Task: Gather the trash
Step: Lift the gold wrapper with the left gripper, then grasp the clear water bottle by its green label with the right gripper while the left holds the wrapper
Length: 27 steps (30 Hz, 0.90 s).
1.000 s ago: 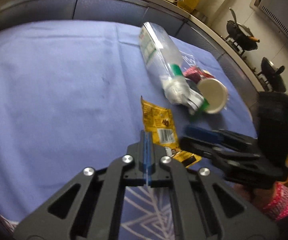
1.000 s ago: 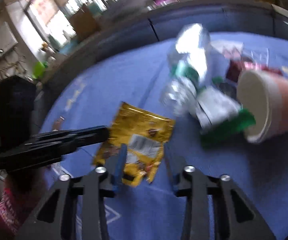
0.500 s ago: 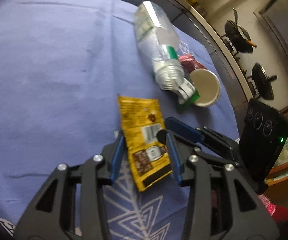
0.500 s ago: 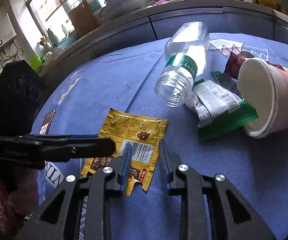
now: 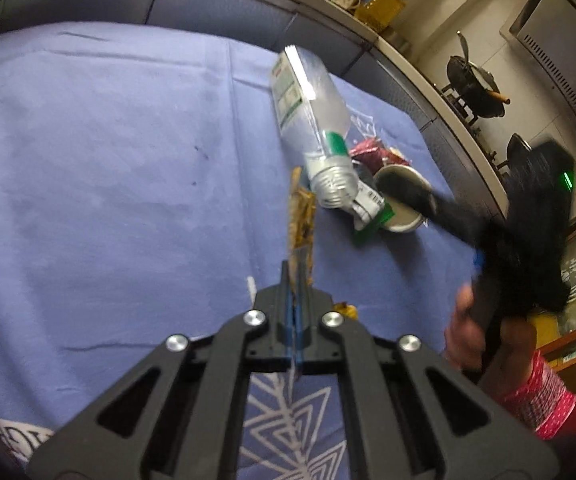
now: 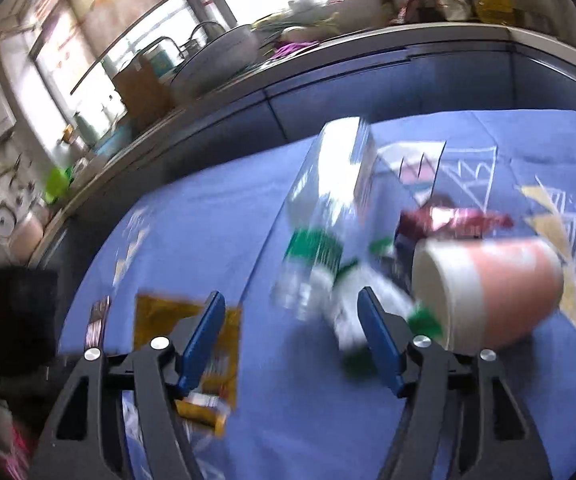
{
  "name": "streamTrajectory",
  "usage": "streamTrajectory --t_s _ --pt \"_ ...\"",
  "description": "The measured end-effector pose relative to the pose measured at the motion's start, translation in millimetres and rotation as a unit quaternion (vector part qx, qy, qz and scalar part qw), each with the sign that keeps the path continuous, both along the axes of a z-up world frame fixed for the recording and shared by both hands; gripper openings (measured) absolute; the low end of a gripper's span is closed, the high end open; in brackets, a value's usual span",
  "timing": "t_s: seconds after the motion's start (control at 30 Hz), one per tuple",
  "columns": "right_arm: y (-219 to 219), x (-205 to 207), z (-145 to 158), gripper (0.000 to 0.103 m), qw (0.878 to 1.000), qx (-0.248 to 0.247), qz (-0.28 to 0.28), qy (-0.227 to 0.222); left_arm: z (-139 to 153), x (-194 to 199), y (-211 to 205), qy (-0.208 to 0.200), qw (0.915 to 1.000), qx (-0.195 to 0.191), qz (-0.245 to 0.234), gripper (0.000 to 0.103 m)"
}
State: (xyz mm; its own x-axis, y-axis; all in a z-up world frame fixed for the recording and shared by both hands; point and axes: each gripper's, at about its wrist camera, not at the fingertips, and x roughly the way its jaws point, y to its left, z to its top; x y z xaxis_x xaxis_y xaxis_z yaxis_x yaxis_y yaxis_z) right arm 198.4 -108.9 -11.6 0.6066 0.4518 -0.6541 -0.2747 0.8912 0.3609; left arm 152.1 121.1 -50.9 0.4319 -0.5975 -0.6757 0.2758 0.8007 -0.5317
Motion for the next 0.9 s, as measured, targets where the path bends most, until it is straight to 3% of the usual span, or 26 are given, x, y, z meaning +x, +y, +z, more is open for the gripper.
streamTrajectory --t_s 0.13,0.23,0.3,0.43,0.57,0.67,0.83,0.9 --pt "12.6 23.2 0.3 0.067 0.999 -0.030 -0.006 0.013 7.5 -4.6 7.4 -0.015 0.9998 0.001 0.011 0.000" --pt "34.9 43.6 -1.0 0.067 0.995 -0.098 -0.012 0.027 9.9 -6.2 13.8 -0.019 0.9996 -0.002 0.022 0.000" --pt "39.9 46.3 -3.3 0.067 0.993 -0.114 -0.020 0.032 10.6 -7.8 17.5 -0.018 0.9995 -0.006 0.027 0.000" --pt "50.1 37.7 2.0 0.067 0.990 -0.141 -0.014 0.000 9.6 -11.1 22.5 -0.017 0.9993 -0.007 0.033 0.000" --pt "57.2 28.7 -0.8 0.067 0.990 -0.140 0.001 -0.008 7.2 -12.6 23.2 -0.011 0.9993 -0.007 0.035 0.000" --pt "51.5 34.0 -11.5 0.067 0.991 -0.134 -0.012 0.027 8.6 -11.2 21.6 -0.011 0.9993 -0.009 0.034 0.000" --pt "38.1 50.3 -31.2 0.055 0.991 -0.086 -0.028 0.095 9.3 -10.1 17.8 -0.010 0.9994 -0.004 0.032 0.000" --pt "35.3 58.0 -37.7 0.043 0.991 -0.067 -0.026 0.114 8.8 -10.0 19.2 -0.007 0.9994 -0.003 0.034 0.000"
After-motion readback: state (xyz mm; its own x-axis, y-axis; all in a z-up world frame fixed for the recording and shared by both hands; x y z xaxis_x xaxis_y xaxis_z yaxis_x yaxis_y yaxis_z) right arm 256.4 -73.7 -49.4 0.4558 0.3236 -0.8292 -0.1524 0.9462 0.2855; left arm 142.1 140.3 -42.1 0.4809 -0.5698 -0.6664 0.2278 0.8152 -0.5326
